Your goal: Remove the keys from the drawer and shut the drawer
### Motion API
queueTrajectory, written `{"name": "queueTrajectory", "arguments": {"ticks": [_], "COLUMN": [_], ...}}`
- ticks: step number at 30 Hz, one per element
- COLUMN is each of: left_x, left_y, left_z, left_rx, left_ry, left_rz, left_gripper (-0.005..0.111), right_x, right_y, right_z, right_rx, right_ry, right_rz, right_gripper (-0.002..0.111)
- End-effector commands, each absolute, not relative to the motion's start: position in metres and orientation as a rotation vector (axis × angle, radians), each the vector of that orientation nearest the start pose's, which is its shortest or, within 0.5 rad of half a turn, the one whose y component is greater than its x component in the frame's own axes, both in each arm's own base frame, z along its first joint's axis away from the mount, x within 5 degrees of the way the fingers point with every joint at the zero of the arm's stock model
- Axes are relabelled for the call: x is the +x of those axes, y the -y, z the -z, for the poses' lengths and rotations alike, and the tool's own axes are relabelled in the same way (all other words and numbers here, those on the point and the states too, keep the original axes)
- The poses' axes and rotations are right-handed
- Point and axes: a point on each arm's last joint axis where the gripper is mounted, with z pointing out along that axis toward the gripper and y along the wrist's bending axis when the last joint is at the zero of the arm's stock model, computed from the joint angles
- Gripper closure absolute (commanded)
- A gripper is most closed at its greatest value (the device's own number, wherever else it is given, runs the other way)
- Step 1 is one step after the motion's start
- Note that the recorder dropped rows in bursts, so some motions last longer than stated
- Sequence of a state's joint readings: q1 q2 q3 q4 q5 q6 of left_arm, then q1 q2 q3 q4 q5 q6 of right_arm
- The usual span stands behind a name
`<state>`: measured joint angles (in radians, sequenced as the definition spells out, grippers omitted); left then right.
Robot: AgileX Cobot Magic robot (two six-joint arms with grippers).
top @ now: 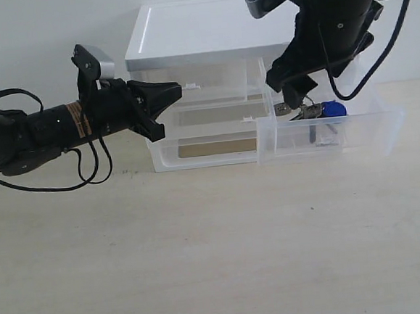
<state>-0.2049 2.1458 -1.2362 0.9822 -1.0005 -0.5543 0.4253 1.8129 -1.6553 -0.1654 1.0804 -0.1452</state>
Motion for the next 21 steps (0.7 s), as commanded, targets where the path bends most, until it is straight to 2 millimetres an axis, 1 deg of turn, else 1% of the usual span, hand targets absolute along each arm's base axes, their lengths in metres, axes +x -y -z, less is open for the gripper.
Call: {"name": "queueTrajectory", "arguments": {"ticks": [1,2,4,7,10,17,19,20,21], "left_x": [0.431,0.431,0.431,0.431,0.431,0.431,0.431,0.431,0.431], "left_y": [0.139,0.139,0.139,0.139,0.139,0.139,0.139,0.139,0.139], "left_z": [-0.162,-0.162,-0.162,-0.162,-0.162,-0.162,-0.162,-0.162,-0.162], "left_rx": [0.677,0.677,0.679,0.679,0.679,0.679,0.679,0.679,0.679], "left_ry": [-1.57,-1.572,-1.572,-1.57,-1.57,-1.57,-1.57,-1.57,-1.57], "left_rz": [0.619,0.618,0.618,0.62,0.62,0.62,0.62,0.62,0.62], "left_gripper": [0.102,0.102,0.102,0.102,0.102,0.102,0.102,0.102,0.102], "right_x": [0.37,0.373,0.376,0.379,0.379,0.384,0.384,0.384,0.384], "right_y": [-0.15,-0.151,-0.15,-0.147,-0.149,-0.151,-0.152,-0.152,-0.152], "right_z": [-0.299,-0.292,-0.287,-0.286,-0.282,-0.26,-0.258,-0.257,-0.257], "right_rx": [-0.794,-0.79,-0.77,-0.725,-0.713,-0.732,-0.734,-0.735,-0.738], "right_ry": [-2.609,-2.629,-2.637,-2.641,-2.657,-2.733,-2.737,-2.74,-2.739], "right_rz": [0.14,0.141,0.168,0.223,0.201,0.211,0.212,0.213,0.216], "right_gripper": [0.041,0.044,0.044,0.044,0.044,0.045,0.051,0.057,0.066]}}
